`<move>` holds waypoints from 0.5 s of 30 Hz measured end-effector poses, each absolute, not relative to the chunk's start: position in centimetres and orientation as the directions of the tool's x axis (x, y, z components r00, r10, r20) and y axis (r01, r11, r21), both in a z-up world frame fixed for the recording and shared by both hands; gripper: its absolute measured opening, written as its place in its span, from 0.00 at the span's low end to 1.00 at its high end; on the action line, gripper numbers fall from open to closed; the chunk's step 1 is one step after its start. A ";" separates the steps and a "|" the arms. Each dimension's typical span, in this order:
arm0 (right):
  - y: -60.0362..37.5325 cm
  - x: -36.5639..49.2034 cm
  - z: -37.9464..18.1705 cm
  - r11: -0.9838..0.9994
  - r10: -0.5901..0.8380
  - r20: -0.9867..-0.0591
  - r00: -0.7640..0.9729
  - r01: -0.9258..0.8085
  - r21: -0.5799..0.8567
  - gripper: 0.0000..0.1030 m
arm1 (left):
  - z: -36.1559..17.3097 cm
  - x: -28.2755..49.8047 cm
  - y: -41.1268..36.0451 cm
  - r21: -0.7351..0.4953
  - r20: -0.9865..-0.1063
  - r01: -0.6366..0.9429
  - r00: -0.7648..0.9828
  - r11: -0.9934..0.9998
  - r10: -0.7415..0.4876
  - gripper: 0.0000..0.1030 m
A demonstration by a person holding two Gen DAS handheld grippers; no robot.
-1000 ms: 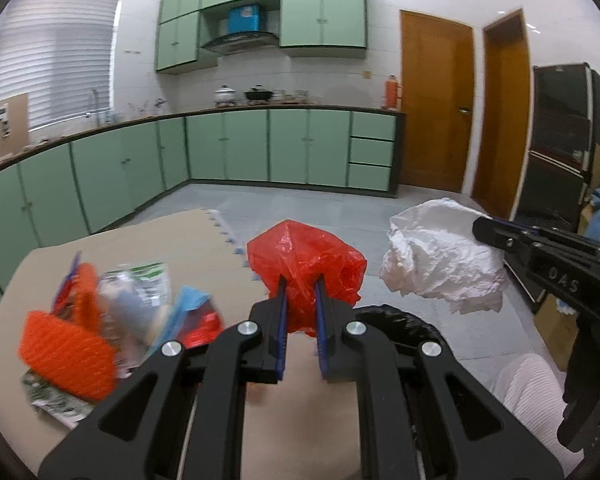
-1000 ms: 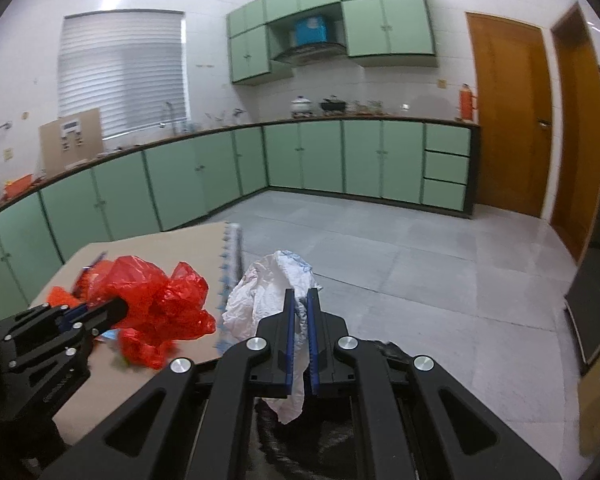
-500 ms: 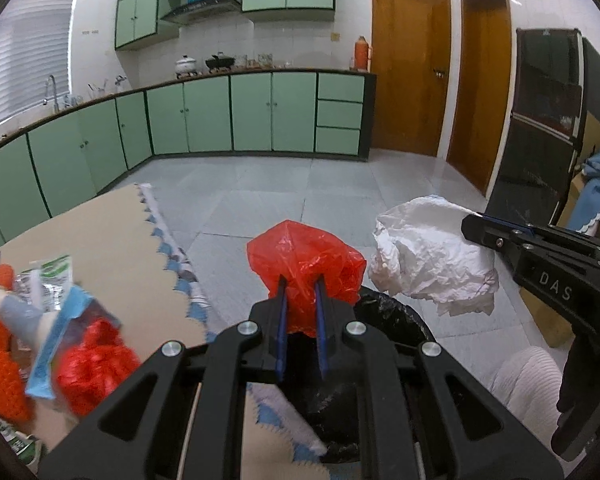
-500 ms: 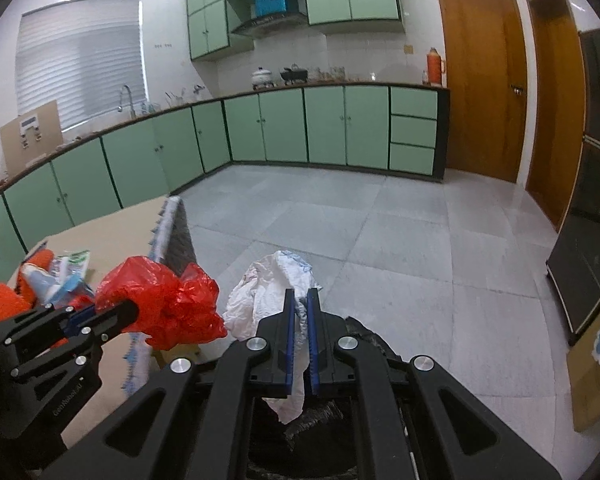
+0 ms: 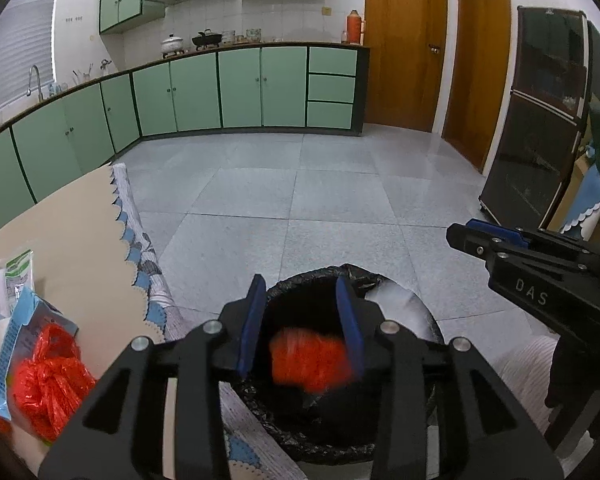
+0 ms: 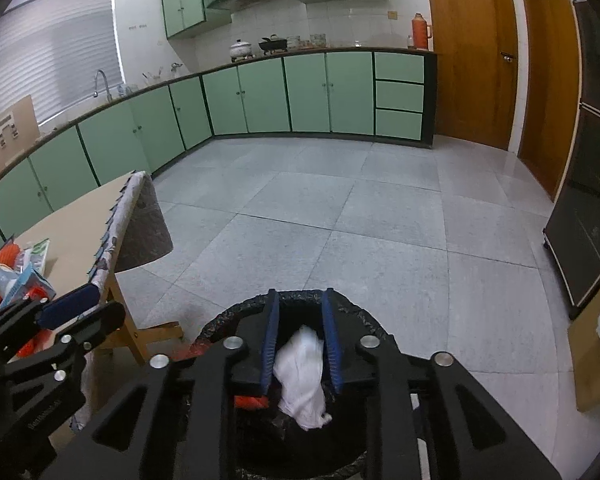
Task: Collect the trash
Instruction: 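Open both grippers over the bin, dropping the tissue and red bag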
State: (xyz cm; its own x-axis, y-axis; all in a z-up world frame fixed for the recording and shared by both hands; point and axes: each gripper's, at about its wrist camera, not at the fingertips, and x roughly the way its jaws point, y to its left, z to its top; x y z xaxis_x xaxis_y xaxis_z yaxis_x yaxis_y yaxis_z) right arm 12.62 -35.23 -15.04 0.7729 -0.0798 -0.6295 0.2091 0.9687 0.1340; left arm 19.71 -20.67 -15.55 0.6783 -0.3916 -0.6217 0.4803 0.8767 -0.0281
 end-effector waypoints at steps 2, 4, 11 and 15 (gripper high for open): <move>-35.2 12.4 -14.6 0.968 -0.083 -0.622 0.779 0.212 0.137 0.31 | -15.1 19.6 -20.3 -0.030 -0.613 0.475 0.686 0.879 -0.392 0.41; -34.8 11.9 -13.8 0.968 -0.085 -0.605 0.791 0.210 0.138 0.42 | -14.4 19.2 -19.5 -0.026 -0.598 0.467 0.701 0.884 -0.388 0.49; -31.8 10.6 -10.5 0.976 -0.063 -0.527 0.848 0.162 0.143 0.63 | -11.1 16.4 -13.0 -0.010 -0.505 0.350 0.807 0.937 -0.307 0.60; -28.2 10.1 -9.4 0.984 -0.005 -0.487 0.874 0.090 0.152 0.74 | -9.9 14.8 -8.8 0.004 -0.473 0.249 0.854 0.969 -0.217 0.66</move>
